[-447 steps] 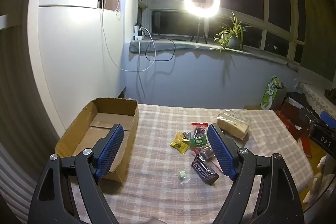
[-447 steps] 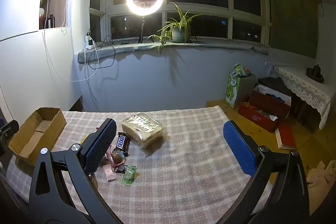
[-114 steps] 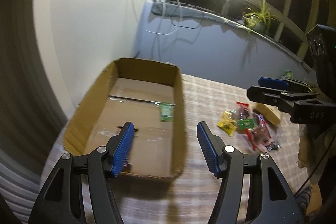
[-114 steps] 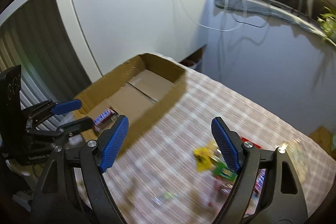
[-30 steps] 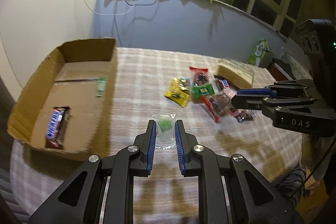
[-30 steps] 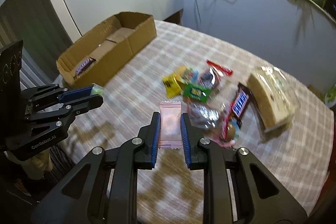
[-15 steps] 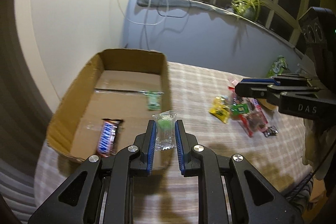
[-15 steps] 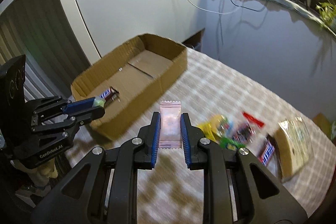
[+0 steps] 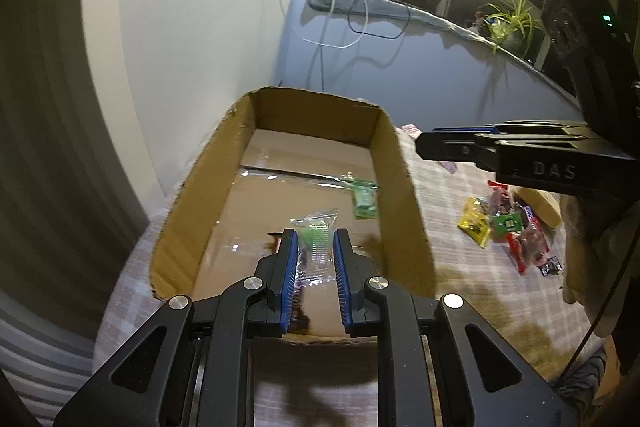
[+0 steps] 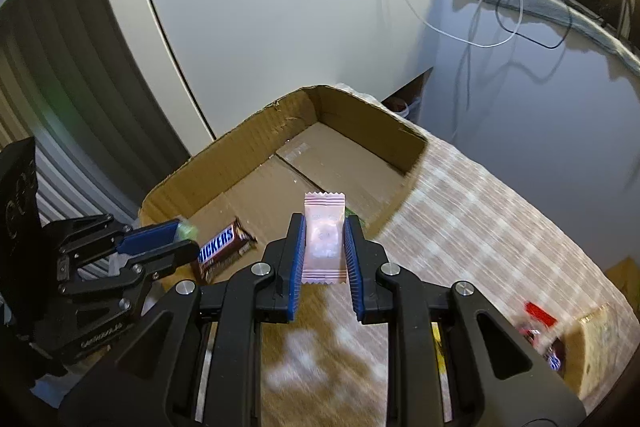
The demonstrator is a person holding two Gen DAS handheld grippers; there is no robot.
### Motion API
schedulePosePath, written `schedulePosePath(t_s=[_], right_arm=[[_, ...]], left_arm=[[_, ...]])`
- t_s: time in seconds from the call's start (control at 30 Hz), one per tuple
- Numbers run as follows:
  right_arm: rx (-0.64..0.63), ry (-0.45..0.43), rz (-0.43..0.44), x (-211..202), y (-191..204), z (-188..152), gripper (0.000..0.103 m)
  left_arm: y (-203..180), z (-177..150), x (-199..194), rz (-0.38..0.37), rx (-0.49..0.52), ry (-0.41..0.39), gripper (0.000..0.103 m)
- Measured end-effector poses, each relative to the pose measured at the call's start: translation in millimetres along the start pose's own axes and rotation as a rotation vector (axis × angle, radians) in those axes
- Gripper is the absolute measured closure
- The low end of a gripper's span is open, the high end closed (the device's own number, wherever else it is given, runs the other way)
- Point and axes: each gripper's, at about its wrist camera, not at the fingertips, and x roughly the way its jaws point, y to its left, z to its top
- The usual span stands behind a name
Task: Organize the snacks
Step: 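Carry the clear packet and pink candy over the cardboard box with both tools, then open both tools to drop the clear packet and pink candy into the box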
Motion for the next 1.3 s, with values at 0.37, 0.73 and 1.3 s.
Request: schedulePosePath(t_s=[0.37, 0.73, 1.3], right_arm=[[0.000, 0.039, 0.034, 40.6, 5.9, 19.0, 0.083], [-0.024, 0.015, 0.012, 37.9, 12.5, 22.3, 0.047], [0.023, -0.056, -0.093, -14.9, -12.1, 3.1, 0.012]], left_arm=[[19.3, 4.4, 10.5, 0.016, -0.029, 0.010, 0.086], [18.6, 5.0, 9.1, 0.018, -0.028, -0.002, 0.070], [-5.6, 6.5, -6.7, -0.003, -0.009, -0.021, 0.064]])
